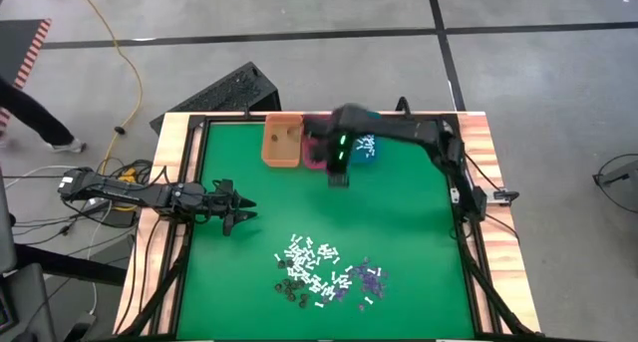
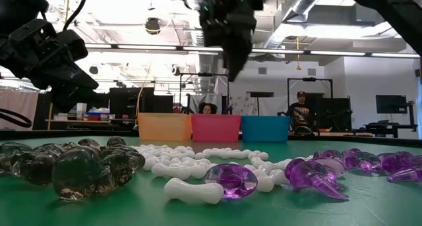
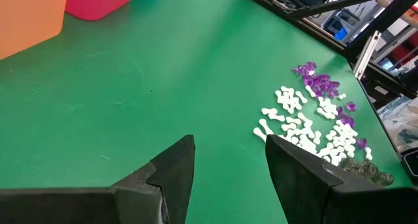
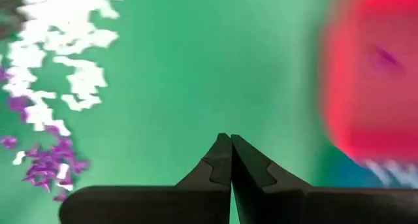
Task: Sort Halloween decoration
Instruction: Put the white bone toy into the blue bin
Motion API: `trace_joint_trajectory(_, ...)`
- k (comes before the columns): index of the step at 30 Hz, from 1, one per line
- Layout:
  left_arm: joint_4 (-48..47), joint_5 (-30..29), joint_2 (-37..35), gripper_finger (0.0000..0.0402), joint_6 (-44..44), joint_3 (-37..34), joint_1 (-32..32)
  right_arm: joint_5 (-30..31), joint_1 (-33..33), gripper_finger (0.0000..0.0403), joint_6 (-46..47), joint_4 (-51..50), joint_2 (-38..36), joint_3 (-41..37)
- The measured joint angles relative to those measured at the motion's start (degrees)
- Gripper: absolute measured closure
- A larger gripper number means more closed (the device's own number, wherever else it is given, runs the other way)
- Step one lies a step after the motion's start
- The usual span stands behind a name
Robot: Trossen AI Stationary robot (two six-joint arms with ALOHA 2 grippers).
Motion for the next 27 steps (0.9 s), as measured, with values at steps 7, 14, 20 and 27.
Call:
trace_joint_trajectory(7,0.0,0.0,0.0,0.0223,0.0,0.0,0.0,1.4,14.0,0.0352,-0.9,17.8,0.1,-5.0)
trace_joint_trajectory(14,0.0,0.5,0.0,0.0223,0.0,0.0,0.0,6.3,19.7,0.0315,-4.8,35.1,0.4,-10.6)
trace_joint_trajectory(20,0.0,0.3,0.0,0.0223,0.2,0.0,0.0,5.5,20.2,0.0281,-6.0,47.9,0.3,-17.0)
trace_joint_trajectory(27,0.0,0.0,0.0,0.0223,0.2,0.0,0.0,4.2,20.9,0.0268,-9.9,54.6,0.4,-22.6)
